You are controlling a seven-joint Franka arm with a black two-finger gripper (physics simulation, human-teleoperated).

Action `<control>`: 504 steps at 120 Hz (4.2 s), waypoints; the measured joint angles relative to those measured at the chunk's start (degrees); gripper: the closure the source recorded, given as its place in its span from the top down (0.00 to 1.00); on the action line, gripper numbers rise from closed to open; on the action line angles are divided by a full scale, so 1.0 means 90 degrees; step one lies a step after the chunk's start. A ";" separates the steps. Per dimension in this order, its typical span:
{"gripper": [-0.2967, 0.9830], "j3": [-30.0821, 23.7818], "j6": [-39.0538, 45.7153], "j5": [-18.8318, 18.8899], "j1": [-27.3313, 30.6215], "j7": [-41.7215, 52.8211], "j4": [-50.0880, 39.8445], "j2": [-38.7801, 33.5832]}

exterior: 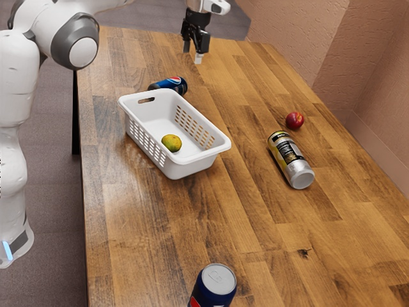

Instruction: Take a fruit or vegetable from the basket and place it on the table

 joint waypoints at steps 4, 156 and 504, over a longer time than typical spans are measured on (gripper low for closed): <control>0.77 -0.0022 -0.0006 -0.0066 0.0113 0.0036 0.0000 -0.0001; 0.77 -0.1202 0.0286 0.0692 -0.1128 -0.0020 -0.4236 -0.3085; 0.77 -0.1913 0.4136 0.1132 -0.0310 -0.4226 -0.5990 -0.2210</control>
